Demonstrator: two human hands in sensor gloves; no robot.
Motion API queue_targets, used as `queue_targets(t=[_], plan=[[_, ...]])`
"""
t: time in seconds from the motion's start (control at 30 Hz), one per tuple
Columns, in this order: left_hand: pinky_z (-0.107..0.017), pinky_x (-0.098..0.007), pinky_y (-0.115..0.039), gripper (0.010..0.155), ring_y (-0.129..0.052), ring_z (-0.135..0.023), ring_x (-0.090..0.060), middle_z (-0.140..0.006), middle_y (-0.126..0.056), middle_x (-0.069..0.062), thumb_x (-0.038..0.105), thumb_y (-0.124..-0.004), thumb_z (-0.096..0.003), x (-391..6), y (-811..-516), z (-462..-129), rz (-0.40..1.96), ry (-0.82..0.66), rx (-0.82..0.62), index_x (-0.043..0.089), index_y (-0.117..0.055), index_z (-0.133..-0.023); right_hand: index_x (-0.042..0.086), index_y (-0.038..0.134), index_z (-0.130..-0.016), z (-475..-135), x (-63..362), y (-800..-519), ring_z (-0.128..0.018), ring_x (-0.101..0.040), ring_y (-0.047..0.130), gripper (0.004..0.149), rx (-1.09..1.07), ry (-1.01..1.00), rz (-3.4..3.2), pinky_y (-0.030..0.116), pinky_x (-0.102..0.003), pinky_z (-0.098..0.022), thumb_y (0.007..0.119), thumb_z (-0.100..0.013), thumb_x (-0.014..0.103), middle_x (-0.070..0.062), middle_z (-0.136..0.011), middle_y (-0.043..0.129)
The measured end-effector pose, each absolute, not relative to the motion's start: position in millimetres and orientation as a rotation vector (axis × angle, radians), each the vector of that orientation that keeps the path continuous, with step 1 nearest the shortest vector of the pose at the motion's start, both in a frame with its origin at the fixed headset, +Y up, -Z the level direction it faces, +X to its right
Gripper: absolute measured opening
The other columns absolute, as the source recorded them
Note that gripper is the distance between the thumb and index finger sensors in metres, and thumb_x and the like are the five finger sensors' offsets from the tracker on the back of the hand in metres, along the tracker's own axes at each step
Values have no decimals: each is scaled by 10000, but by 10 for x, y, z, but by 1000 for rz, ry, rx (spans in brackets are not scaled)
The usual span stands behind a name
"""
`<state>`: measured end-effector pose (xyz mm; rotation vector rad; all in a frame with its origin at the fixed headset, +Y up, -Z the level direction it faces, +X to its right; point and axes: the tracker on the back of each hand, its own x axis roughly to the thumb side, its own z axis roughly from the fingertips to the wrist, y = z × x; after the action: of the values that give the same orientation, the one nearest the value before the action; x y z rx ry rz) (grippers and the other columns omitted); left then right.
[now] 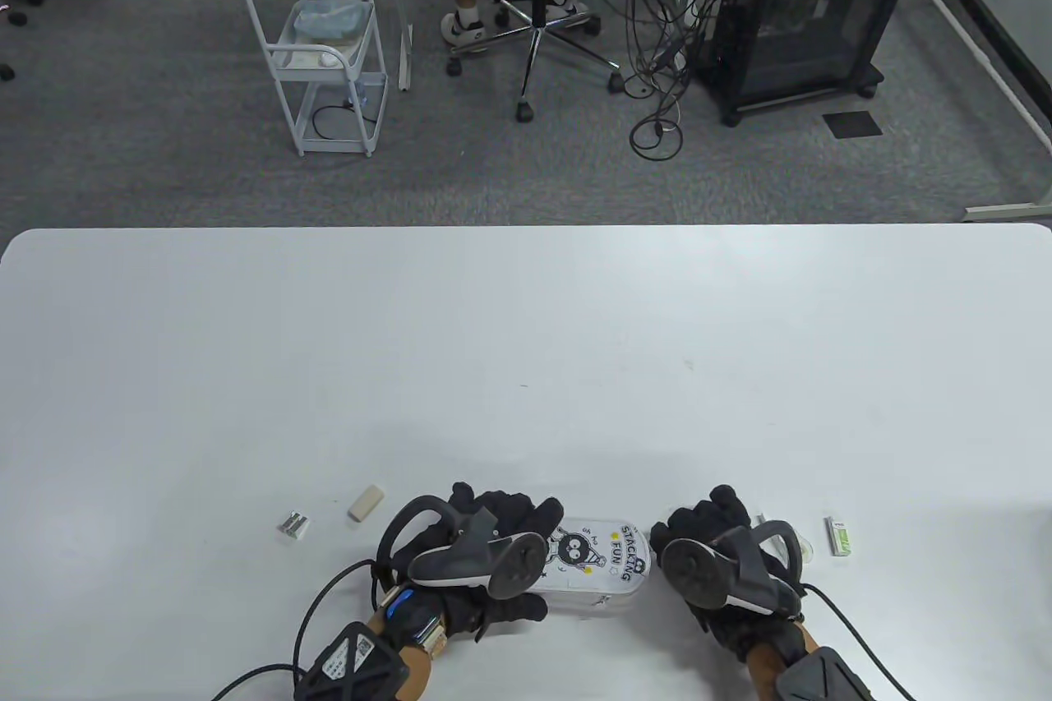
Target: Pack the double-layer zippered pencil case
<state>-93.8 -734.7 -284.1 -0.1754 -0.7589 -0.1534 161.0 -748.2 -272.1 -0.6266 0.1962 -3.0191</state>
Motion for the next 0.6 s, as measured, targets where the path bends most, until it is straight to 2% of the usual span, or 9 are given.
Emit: queue_targets(t=[0.1,0.2,0.27,0.33,0.37,0.43,0.47,0.5,0.6], plan=[[-678,-543,-668,962,-775,-956,-315,-1093,-606,-69,882,-627,-326,-970,-7382,-2885,-45,-696,-127,358,-299,-1064,227,832,-796,-2699,1577,-7488,-631,-284,858,432,-534,171,-3037,479,-572,-695,728,-402,371,-10,-639,904],[-633,-509,-711,953,-815,-894,-305,-1059,-648,-83,910,-563,-347,-940,-7391,-2916,-64,-565,-96,347,-304,-1071,204,844,-785,-2645,1516,-7500,-608,-280,882,436,-495,125,-3031,513,-569,-681,732,-399,372,-7,-616,924],[-602,-496,-730,953,-840,-844,-307,-1030,-675,-96,924,-545,-348,-897,-7409,-2918,-35,-492,-75,343,-323,-1071,180,860,-765,-2554,1380,-7514,-582,-265,915,437,-537,-51,-3189,568,-557,-661,735,-393,374,4,-592,946],[-597,-505,-719,965,-831,-834,-316,-1018,-673,-102,933,-543,-339,-840,-7415,-2881,-43,-486,-86,348,-309,-1071,15,848,-721,-2476,1211,-7543,-543,-319,898,455,-453,-169,-3382,575,-563,-641,761,-393,319,-73,-552,940],[-598,-509,-721,971,-833,-834,-315,-1018,-671,-102,936,-525,-338,-829,-7412,-2854,-79,-468,-65,342,-302,-1072,0,846,-711,-2455,1167,-7539,-538,-328,893,456,-418,-105,-3306,572,-563,-641,764,-387,311,-83,-544,938],[-593,-506,-729,972,-839,-831,-314,-1019,-673,-107,939,-500,-351,-836,-7420,-2834,-72,-460,-54,325,-299,-1076,87,864,-706,-2490,1175,-7514,-535,-243,947,454,-566,32,-3086,634,-526,-632,736,-385,382,15,-539,964],[-596,-511,-722,971,-833,-833,-325,-1020,-670,-114,935,-509,-352,-840,-7425,-2833,-53,-453,-62,321,-303,-1075,103,863,-722,-2500,1198,-7516,-558,-236,953,458,-568,22,-3105,624,-528,-642,741,-397,403,30,-559,970],[-600,-515,-714,972,-823,-840,-333,-1025,-662,-120,932,-511,-355,-840,-7430,-2835,-39,-446,-74,316,-300,-1077,99,867,-731,-2513,1250,-7524,-578,-260,951,465,-519,-9,-3214,604,-539,-649,758,-406,415,13,-580,980],[-612,-525,-700,976,-805,-859,-349,-1039,-638,-129,922,-504,-357,-822,-7430,-2809,-54,-439,-74,301,-286,-1077,132,881,-746,-2540,1393,-7462,-599,-311,926,579,-386,-56,-3360,579,-555,-649,768,-370,557,-45,-625,978]])
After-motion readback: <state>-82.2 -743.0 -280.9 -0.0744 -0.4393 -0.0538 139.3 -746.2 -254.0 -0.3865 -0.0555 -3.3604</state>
